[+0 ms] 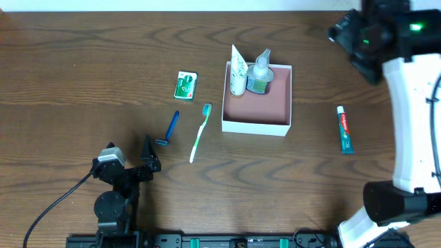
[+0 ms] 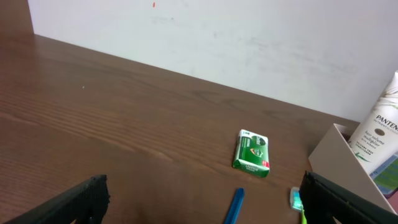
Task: Pack container
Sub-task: 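Move the right gripper to the Colgate toothpaste tube and grasp it, then lift the toothpaste tube and carry it over the box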
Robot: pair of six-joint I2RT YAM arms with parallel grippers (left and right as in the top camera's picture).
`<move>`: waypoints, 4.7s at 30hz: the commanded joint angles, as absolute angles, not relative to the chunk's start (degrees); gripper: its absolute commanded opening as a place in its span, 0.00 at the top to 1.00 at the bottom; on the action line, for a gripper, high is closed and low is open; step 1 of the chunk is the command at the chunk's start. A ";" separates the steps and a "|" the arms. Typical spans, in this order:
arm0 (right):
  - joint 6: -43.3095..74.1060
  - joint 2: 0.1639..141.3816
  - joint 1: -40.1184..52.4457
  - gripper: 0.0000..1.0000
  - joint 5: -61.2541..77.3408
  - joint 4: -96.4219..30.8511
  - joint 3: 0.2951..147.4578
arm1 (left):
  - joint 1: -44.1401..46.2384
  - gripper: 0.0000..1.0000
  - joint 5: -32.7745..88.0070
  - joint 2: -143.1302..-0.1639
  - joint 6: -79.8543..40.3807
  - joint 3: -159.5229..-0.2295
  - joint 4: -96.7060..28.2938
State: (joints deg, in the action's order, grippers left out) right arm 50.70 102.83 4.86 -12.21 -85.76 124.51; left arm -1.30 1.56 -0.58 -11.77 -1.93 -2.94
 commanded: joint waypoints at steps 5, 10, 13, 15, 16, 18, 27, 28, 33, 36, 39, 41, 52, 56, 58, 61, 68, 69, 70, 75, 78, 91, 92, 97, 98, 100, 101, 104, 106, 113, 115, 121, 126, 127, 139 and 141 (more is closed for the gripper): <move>18.50 102.35 1.72 0.01 -15.25 -96.16 123.35 | -1.54 0.02 1.76 -0.27 -11.42 -0.27 -3.97; 7.92 102.35 0.89 0.01 -16.62 -96.79 119.68 | -1.54 0.02 1.76 -0.27 -11.42 -0.27 -3.97; 6.61 102.35 0.75 0.01 -16.47 -96.42 119.20 | -1.54 0.02 1.76 -0.27 -11.42 -0.27 -3.97; 6.50 102.35 0.75 0.01 -16.45 -95.35 118.93 | -1.54 0.02 1.76 -0.27 -11.42 -0.27 -3.97; 5.06 102.35 0.67 0.01 -16.29 -93.84 118.13 | -1.54 0.02 1.76 -0.27 -11.42 -0.27 -3.97; 0.01 102.35 0.43 0.01 -14.72 -90.91 115.79 | -1.54 0.02 1.76 -0.27 -11.42 -0.27 -3.97; -6.94 102.37 -0.93 0.01 -9.52 -79.75 95.92 | -1.54 0.02 1.76 -0.27 -11.42 -0.27 -3.97; -6.92 102.37 -1.15 0.01 -9.41 -78.00 93.97 | -1.54 0.02 1.76 -0.27 -11.42 -0.27 -3.97; -6.92 102.37 -2.90 0.01 -6.63 -72.10 88.09 | -1.54 0.02 1.76 -0.27 -11.42 -0.27 -3.97; -6.94 102.45 -4.49 0.01 -4.45 -69.36 86.04 | -1.54 0.02 1.76 -0.27 -11.42 -0.27 -3.97; -6.92 102.45 -6.17 0.01 -2.61 -65.65 83.50 | -1.54 0.02 1.76 -0.27 -11.42 -0.27 -3.97; -6.92 102.48 -6.92 0.01 -1.43 -63.44 81.67 | -1.54 0.02 1.76 -0.27 -11.42 -0.27 -3.97; -6.66 102.56 -7.11 0.01 -1.28 -52.36 72.34 | -1.54 0.02 1.76 -0.27 -11.42 -0.27 -3.97; -6.24 102.69 -7.35 0.01 -1.48 -48.75 69.95 | -1.54 0.02 1.76 -0.27 -11.42 -0.27 -3.97; -6.22 102.89 -7.75 0.01 -1.41 -47.94 69.30 | -1.54 0.02 1.76 -0.27 -11.42 -0.27 -3.97; -6.04 103.44 -7.99 0.01 -1.41 -47.99 69.19 | -1.54 0.02 1.76 -0.27 -11.42 -0.27 -3.97; -5.63 106.41 -7.99 0.01 -1.45 -47.46 69.19 | -1.54 0.02 1.76 -0.27 -11.42 -0.27 -3.97; -5.63 106.94 -7.97 0.01 -1.45 -47.44 69.19 | -1.54 0.02 1.76 -0.27 -11.42 -0.27 -3.97; -5.63 107.26 -7.97 0.01 -1.45 -47.40 69.17 | -1.54 0.02 1.76 -0.27 -11.42 -0.27 -3.97; -5.65 109.36 -7.99 0.01 -1.48 -47.09 69.12 | -1.54 0.02 1.76 -0.27 -11.42 -0.27 -3.97; -5.65 110.19 -7.99 0.01 -1.48 -47.07 69.08 | -1.54 0.02 1.76 -0.27 -11.42 -0.27 -3.97; -5.63 111.04 -7.99 0.07 -1.48 -46.46 68.49 | -1.54 0.02 1.76 -0.27 -11.42 -0.27 -3.97; -5.63 111.04 -7.99 0.10 -1.48 -46.46 68.49 | -1.54 0.02 1.76 -0.27 -11.42 -0.27 -3.97; -5.61 111.04 -7.99 0.25 -1.48 -46.48 68.45 | -1.54 0.02 1.76 -0.27 -11.42 -0.27 -3.97; -5.61 111.04 -7.99 0.28 -1.48 -46.48 68.45 | -1.54 0.02 1.76 -0.27 -11.42 -0.27 -3.97; -5.61 111.04 -7.99 0.30 -1.48 -46.46 68.42 | -1.54 0.02 1.76 -0.27 -11.42 -0.27 -3.97; -5.61 111.04 -7.99 0.30 -1.48 -46.37 68.34 | -1.54 0.02 1.76 -0.27 -11.42 -0.27 -3.97; -5.61 111.04 -7.99 0.31 -1.48 -45.71 67.57 | -1.54 0.02 1.76 -0.27 -11.42 -0.27 -3.97; -5.61 111.04 -7.99 0.31 -1.48 -45.15 66.96 | -1.54 0.02 1.76 -0.27 -11.42 -0.27 -3.97; -5.58 111.04 -7.99 0.30 -1.48 -44.42 66.52 | -1.54 0.02 1.76 -0.27 -11.42 -0.27 -3.97; -5.17 111.04 -7.99 0.33 -1.50 -44.31 66.52 | -1.54 0.02 1.76 -0.27 -11.42 -0.27 -3.97; -4.69 111.04 -7.99 0.45 -1.69 -44.16 66.52 | -1.54 0.02 1.76 -0.27 -11.42 -0.27 -3.97; -3.64 111.04 -7.99 0.50 -2.35 -44.14 66.54 | -1.54 0.02 1.76 -0.27 -11.42 -0.27 -3.97; -3.40 111.04 -7.99 0.50 -2.37 -44.14 66.54 | -1.54 0.02 1.76 -0.27 -11.42 -0.27 -3.97; -1.67 111.04 -7.99 0.69 -2.83 -43.27 66.70 | -1.54 0.02 1.76 -0.27 -11.42 -0.27 -3.97; -0.58 111.04 -7.99 0.75 -3.01 -42.94 66.72 | -1.54 0.02 1.76 -0.27 -11.40 -0.27 -3.97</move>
